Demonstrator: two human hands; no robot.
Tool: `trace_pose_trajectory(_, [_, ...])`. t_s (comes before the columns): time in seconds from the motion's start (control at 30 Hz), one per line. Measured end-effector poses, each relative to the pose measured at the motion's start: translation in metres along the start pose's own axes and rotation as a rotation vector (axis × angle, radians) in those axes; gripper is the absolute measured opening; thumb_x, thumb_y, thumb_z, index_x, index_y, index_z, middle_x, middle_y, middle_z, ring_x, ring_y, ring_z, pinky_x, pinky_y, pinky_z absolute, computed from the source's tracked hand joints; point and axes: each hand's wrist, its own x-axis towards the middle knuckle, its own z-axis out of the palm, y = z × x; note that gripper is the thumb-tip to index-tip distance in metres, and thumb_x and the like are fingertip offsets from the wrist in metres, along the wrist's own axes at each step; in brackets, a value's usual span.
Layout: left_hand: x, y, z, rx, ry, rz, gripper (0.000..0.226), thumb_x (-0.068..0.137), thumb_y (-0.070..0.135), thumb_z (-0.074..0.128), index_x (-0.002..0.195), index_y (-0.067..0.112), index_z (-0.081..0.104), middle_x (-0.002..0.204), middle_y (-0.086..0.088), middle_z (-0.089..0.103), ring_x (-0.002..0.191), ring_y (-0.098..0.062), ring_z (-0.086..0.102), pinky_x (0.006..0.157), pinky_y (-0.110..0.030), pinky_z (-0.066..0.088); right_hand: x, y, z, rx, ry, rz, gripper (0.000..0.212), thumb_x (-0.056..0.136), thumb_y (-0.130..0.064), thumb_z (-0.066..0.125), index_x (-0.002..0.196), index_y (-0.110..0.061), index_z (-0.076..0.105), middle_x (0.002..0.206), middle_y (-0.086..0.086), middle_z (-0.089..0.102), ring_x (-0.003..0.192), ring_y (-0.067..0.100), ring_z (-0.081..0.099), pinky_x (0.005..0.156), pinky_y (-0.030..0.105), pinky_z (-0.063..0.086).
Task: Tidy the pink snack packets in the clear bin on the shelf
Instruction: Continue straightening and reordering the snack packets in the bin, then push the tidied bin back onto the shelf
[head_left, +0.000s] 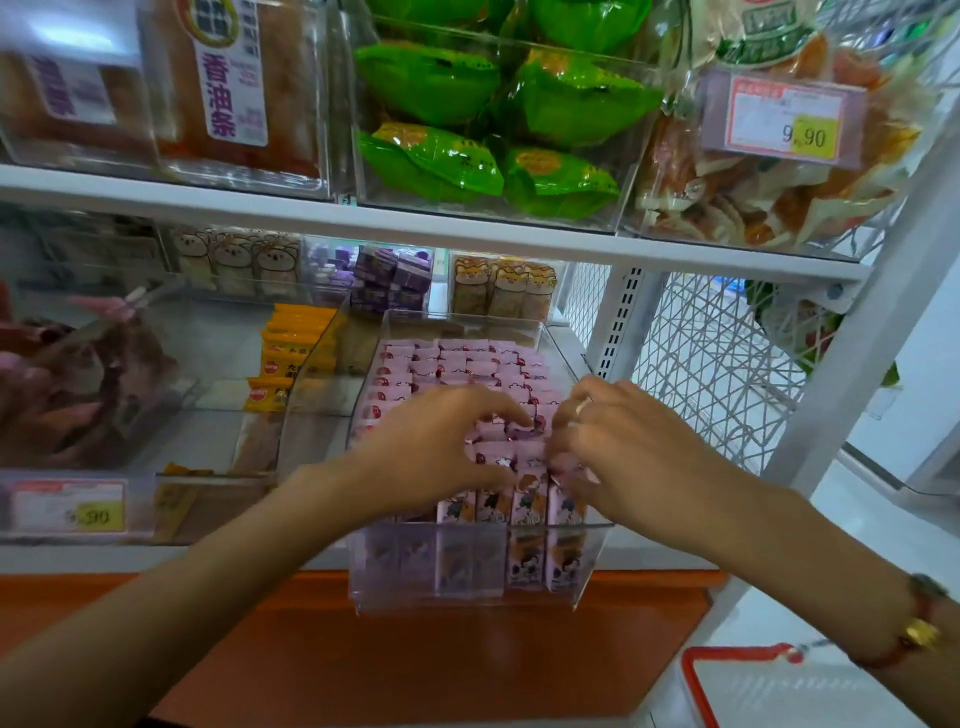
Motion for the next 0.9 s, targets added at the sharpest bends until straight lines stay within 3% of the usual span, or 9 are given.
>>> trace_pose_trajectory(0.13, [-0.011, -0.013, -0.037, 0.082, -0.046, -0.056, 0.024, 0.079, 0.04, 0.07, 0.097, 0.046, 0.056, 0.087, 0.03, 0.049, 0.082, 0.012, 0.051, 0.065, -0.008, 0.039, 0.002, -0.007, -0.012, 0.371, 0.246, 0.181, 0.023, 0.084, -0.03, 0.068, 0.107, -0.033, 0.065, 0.106, -0.014, 0.063, 0.085, -0.006, 0.047, 0.071, 0.009, 0.029])
trace_pose_trajectory(0.23, [-0.011, -0.014, -0.036, 0.265, -0.177, -0.054, 0.031, 0.08, 0.052, 0.067, 0.107, 0.04, 0.058, 0.096, 0.025, 0.053, 0.081, 0.005, 0.05, 0.069, -0.017, 0.039, 0.017, -0.017, 0.0, 0.366, 0.077, 0.157, 0.033, 0.081, -0.035, 0.071, 0.113, -0.03, 0.062, 0.113, -0.01, 0.062, 0.097, 0.005, 0.054, 0.074, 0.015, 0.035])
trace_pose_trajectory(0.37, [-0.003, -0.015, -0.018, 0.416, -0.194, -0.017, 0.045, 0.08, 0.056, 0.064, 0.116, 0.03, 0.058, 0.114, 0.011, 0.06, 0.095, -0.005, 0.052, 0.075, -0.021, 0.04, 0.037, -0.02, 0.017, 0.361, -0.07, 0.137, 0.037, 0.078, -0.035, 0.074, 0.112, -0.024, 0.063, 0.107, -0.005, 0.064, 0.082, 0.007, 0.049, 0.061, 0.018, 0.031])
trace_pose_trajectory(0.43, [0.001, -0.018, -0.018, 0.405, -0.2, -0.019, 0.044, 0.079, 0.056, 0.065, 0.113, 0.029, 0.061, 0.112, 0.009, 0.063, 0.097, -0.007, 0.056, 0.079, -0.025, 0.047, 0.04, -0.015, 0.02, 0.385, -0.106, 0.124, 0.036, 0.077, -0.036, 0.075, 0.11, -0.024, 0.066, 0.104, -0.005, 0.067, 0.081, 0.008, 0.053, 0.066, 0.021, 0.039])
trace_pose_trajectory(0.5, [0.002, -0.021, -0.021, 0.385, -0.205, -0.013, 0.042, 0.079, 0.057, 0.064, 0.111, 0.031, 0.063, 0.11, 0.012, 0.065, 0.093, -0.005, 0.056, 0.072, -0.019, 0.046, 0.041, -0.009, 0.018, 0.417, -0.126, 0.12, 0.034, 0.077, -0.035, 0.076, 0.109, -0.026, 0.069, 0.103, -0.006, 0.068, 0.082, 0.007, 0.057, 0.071, 0.024, 0.047])
trace_pose_trajectory(0.6, [0.001, -0.023, -0.022, 0.372, -0.187, 0.012, 0.04, 0.079, 0.059, 0.061, 0.11, 0.034, 0.065, 0.108, 0.016, 0.066, 0.089, 0.0, 0.055, 0.061, -0.01, 0.036, 0.042, -0.005, 0.019, 0.443, -0.12, 0.116, 0.028, 0.078, -0.033, 0.075, 0.106, -0.029, 0.071, 0.101, -0.008, 0.069, 0.074, 0.001, 0.052, 0.064, 0.018, 0.041])
trace_pose_trajectory(0.77, [-0.004, -0.02, -0.016, 0.386, -0.22, -0.031, 0.041, 0.081, 0.057, 0.061, 0.114, 0.034, 0.064, 0.113, 0.012, 0.066, 0.099, -0.006, 0.059, 0.082, -0.028, 0.051, 0.039, -0.014, 0.02, 0.382, -0.096, 0.115, 0.032, 0.083, -0.035, 0.07, 0.113, -0.026, 0.069, 0.106, -0.006, 0.068, 0.09, 0.012, 0.061, 0.067, 0.023, 0.04])
trace_pose_trajectory(0.83, [-0.009, -0.013, -0.022, 0.314, -0.174, -0.044, 0.049, 0.079, 0.065, 0.055, 0.117, 0.034, 0.061, 0.117, 0.016, 0.063, 0.098, 0.0, 0.057, 0.08, -0.022, 0.048, 0.031, -0.015, 0.013, 0.371, -0.066, 0.113, 0.037, 0.083, -0.041, 0.068, 0.117, -0.028, 0.065, 0.114, -0.008, 0.065, 0.099, 0.01, 0.06, 0.071, 0.022, 0.039])
trace_pose_trajectory(0.9, [-0.019, -0.011, -0.035, 0.185, 0.042, -0.114, 0.054, 0.076, 0.071, 0.045, 0.117, 0.037, 0.058, 0.108, 0.021, 0.058, 0.086, 0.007, 0.051, 0.071, -0.016, 0.044, 0.018, -0.009, 0.002, 0.406, 0.088, 0.189, 0.036, 0.084, -0.047, 0.063, 0.117, -0.034, 0.062, 0.119, -0.011, 0.062, 0.098, 0.0, 0.055, 0.076, 0.018, 0.04])
